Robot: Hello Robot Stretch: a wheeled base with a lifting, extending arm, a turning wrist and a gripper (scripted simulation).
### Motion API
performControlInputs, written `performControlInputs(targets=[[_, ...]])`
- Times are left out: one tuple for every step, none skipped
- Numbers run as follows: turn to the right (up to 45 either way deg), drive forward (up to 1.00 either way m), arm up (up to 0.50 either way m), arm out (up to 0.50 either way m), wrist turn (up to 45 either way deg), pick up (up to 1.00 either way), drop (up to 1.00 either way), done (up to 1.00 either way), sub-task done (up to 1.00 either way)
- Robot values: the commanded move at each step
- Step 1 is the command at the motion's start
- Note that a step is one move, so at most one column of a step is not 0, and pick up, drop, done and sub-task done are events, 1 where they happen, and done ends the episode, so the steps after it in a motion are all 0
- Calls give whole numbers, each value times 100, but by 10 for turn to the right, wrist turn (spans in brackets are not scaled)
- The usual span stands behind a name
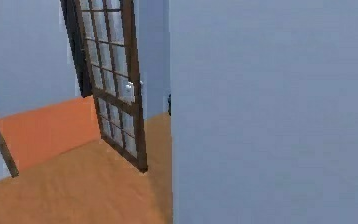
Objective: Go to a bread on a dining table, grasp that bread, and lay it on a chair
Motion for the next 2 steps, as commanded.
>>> performControlInputs(targets=[[0, 40, 0, 0, 0, 0, 0, 0, 0], [-360, 0, 0, 0, 0, 0, 0, 0, 0]])
